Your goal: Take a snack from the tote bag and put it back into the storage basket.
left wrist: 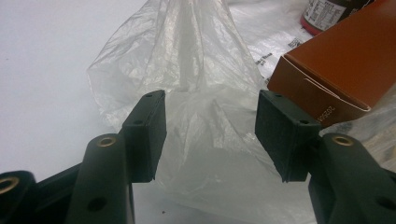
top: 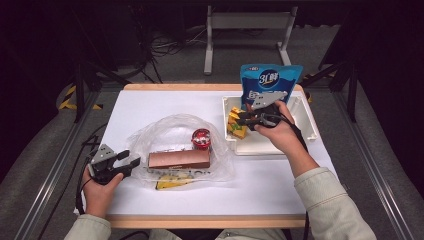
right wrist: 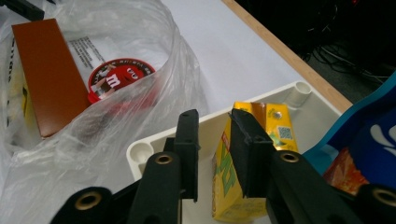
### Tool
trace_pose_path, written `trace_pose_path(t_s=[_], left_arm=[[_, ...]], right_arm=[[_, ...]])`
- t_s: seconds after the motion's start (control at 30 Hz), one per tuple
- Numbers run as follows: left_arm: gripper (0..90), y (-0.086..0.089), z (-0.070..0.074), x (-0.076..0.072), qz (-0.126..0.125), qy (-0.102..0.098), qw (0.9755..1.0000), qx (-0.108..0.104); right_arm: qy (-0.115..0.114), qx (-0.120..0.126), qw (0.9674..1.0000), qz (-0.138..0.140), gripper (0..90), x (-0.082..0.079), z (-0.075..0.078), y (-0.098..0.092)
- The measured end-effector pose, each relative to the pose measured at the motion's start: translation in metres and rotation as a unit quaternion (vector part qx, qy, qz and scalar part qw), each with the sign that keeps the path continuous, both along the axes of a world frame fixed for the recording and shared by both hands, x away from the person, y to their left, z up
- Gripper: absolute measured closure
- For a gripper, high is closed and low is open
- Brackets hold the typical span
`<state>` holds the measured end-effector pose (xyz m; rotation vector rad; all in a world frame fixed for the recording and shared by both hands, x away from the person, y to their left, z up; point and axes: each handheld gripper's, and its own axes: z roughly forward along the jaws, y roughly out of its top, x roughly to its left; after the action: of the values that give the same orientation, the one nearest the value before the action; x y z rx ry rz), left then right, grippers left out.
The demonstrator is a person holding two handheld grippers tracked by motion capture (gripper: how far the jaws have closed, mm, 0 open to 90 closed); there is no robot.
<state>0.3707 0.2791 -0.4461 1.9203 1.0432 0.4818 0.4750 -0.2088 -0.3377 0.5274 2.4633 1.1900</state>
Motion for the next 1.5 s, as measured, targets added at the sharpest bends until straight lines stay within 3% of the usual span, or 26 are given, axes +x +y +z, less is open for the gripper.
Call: trace_pose_path(t_s=[0.2, 0.93, 1.27, 1.5], left_arm=[[44.0, 0.000, 0.000, 0.000, 0.000, 0.000, 1.0000, 0.000], [44.0, 0.000, 0.000, 0.000, 0.000, 0.000, 1.0000, 0.001], [44.0, 0.000, 0.000, 0.000, 0.000, -0.001, 1.0000, 0.002], [44.0, 0.000, 0.000, 0.000, -0.001, -0.003, 1.0000, 0.003]], right_arm=[[0.027, -0.004, 0.9996, 0.003, 90.0, -0.006, -0.009, -0.004], [0.084, -0.040, 0.9953, -0.027, 90.0, -0.001, -0.041, -0.009], [0.090, -0.056, 0.9928, -0.055, 90.0, 0.008, -0.052, -0.012], [0.093, -0.054, 0.9921, -0.066, 90.0, 0.011, -0.056, -0.014]])
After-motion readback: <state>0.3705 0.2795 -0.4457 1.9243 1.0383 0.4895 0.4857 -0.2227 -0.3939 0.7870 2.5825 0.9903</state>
